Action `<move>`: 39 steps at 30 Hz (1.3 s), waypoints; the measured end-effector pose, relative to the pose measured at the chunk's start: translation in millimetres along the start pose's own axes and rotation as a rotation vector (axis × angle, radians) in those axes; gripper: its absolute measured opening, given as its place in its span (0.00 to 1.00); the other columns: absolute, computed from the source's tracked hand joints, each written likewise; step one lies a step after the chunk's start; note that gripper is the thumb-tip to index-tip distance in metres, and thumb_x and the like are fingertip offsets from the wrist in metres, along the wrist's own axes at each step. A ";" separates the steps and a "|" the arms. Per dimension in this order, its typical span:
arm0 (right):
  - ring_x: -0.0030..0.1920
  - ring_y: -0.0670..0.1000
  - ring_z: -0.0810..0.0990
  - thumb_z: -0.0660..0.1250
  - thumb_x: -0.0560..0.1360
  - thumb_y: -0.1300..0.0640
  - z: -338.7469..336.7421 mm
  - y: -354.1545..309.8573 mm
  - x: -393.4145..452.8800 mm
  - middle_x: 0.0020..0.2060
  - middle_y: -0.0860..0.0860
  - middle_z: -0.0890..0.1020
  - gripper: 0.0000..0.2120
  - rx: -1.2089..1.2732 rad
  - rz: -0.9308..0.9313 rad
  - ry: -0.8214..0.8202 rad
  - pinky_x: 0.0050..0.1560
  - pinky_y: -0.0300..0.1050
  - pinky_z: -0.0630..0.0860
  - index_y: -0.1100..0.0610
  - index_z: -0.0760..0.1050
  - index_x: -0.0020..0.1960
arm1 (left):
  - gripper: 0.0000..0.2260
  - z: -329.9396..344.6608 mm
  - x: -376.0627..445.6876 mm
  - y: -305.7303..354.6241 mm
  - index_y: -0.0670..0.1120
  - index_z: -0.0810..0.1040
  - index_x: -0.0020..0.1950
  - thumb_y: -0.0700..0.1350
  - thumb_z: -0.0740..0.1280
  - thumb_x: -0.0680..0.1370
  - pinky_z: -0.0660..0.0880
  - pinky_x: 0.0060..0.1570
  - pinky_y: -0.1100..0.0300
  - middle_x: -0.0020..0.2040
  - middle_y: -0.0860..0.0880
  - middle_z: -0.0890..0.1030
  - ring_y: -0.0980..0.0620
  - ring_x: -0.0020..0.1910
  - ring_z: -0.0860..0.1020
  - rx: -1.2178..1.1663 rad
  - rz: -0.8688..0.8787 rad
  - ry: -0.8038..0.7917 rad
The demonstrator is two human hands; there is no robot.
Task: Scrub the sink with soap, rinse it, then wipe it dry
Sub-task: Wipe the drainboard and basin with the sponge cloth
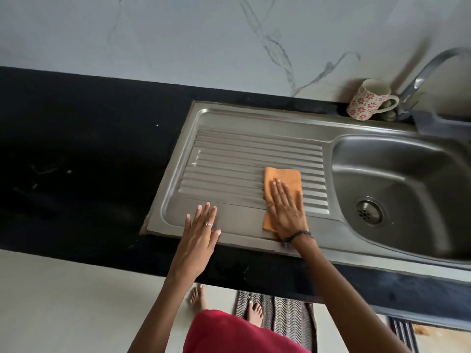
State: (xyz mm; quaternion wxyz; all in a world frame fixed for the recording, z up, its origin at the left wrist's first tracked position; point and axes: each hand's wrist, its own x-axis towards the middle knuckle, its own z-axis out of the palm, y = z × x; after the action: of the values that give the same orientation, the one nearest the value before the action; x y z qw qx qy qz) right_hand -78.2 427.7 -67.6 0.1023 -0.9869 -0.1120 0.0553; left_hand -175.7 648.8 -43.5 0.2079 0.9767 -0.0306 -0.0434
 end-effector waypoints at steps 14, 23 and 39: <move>0.76 0.53 0.42 0.44 0.81 0.52 -25.1 52.2 -49.0 0.76 0.52 0.41 0.27 0.057 0.557 -0.092 0.72 0.64 0.45 0.55 0.38 0.76 | 0.36 3.4 -7.5 2.6 0.49 0.39 0.72 0.67 0.32 0.70 0.27 0.66 0.64 0.73 0.53 0.39 0.56 0.72 0.34 0.022 0.023 -0.015; 0.76 0.52 0.38 0.26 0.68 0.44 -8.2 -22.3 -41.3 0.76 0.50 0.37 0.37 0.016 0.276 -0.132 0.72 0.62 0.39 0.54 0.35 0.76 | 0.41 -3.8 -16.1 -19.4 0.46 0.44 0.73 0.69 0.24 0.68 0.34 0.70 0.54 0.73 0.51 0.44 0.51 0.73 0.39 0.038 0.000 0.036; 0.76 0.54 0.37 0.46 0.81 0.51 22.0 -206.7 14.0 0.76 0.50 0.39 0.28 0.107 -0.265 -0.255 0.71 0.63 0.34 0.54 0.38 0.77 | 0.28 -31.6 -45.5 -62.1 0.37 0.63 0.71 0.54 0.41 0.82 0.55 0.64 0.41 0.70 0.39 0.68 0.40 0.70 0.60 0.142 -0.185 0.171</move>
State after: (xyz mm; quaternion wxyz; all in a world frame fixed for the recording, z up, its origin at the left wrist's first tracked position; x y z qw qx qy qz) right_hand -110.8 632.3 -45.9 0.1461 -0.9416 -0.2499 0.1720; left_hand -215.3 721.8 -36.9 0.1354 0.9877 0.0745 0.0234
